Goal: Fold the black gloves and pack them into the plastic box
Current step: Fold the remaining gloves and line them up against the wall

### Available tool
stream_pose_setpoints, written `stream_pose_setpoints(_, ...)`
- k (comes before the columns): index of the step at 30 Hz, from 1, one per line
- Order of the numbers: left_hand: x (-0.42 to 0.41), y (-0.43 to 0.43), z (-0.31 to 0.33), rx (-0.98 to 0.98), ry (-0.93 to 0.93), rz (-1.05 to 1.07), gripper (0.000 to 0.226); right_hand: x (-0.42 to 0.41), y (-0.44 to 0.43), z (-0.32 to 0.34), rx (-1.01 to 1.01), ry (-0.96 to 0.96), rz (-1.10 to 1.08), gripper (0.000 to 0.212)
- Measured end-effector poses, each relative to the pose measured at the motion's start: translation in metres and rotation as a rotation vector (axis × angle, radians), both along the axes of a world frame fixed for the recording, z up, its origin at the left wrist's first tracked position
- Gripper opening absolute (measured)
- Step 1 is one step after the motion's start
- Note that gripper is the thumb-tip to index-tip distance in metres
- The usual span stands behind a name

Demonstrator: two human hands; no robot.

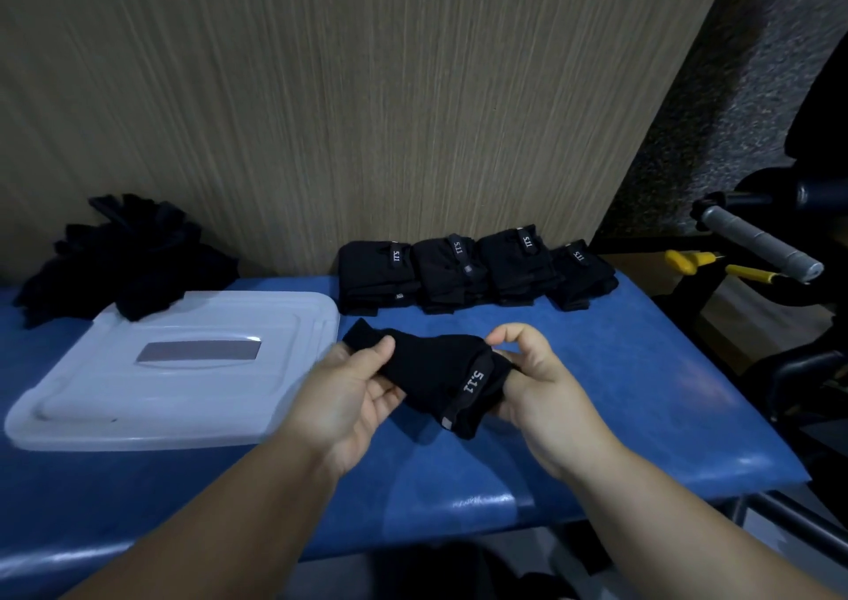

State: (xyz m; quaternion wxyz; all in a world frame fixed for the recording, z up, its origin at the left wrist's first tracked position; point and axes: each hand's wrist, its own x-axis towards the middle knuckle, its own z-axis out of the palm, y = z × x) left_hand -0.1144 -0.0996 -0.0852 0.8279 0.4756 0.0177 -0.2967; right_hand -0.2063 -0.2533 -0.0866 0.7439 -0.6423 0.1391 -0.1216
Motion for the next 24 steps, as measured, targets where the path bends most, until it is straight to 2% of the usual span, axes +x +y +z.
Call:
stream_pose_setpoints(3,0.0001,-0.0004,-0.0009,0.053,-0.071,0.018,0.018,0.0007,0.0003,0.0001,0.013,0.062,-0.005,0.035)
stream_pose_setpoints(6,-0.0002,-0.0002,-0.0031,0.123,-0.125,0.043,0.015,0.0002,0.0007,0.0021,0.228,0.129,-0.002,0.033)
stream_pose_setpoints(8,0.0009,0.0004,-0.0052,0.165,-0.170,0.048,0.018,-0.0013,0.0012,0.0045,0.355,0.135,0.021,0.024)
stream_pose_setpoints(11,0.0002,0.0001,-0.0074,0.182,-0.209,0.018,0.024,-0.0016,0.0016,0.0021,0.268,0.189,0.012,0.031)
stream_pose_setpoints(17,-0.0001,-0.0025,-0.0060,0.006,-0.027,0.121,0.015,0.0004,-0.0014,0.0013,0.133,0.271,-0.114,0.040)
stream_pose_setpoints(20,-0.0017,-0.0035,-0.0043,-0.034,0.006,0.173,0.009,0.0007,-0.0046,0.0045,0.125,0.306,-0.097,0.033)
stream_pose_setpoints(24,-0.0036,-0.0050,-0.0061,-0.032,-0.009,0.141,0.012,-0.0003,-0.0050,0.0055,0.280,0.333,-0.012,0.016)
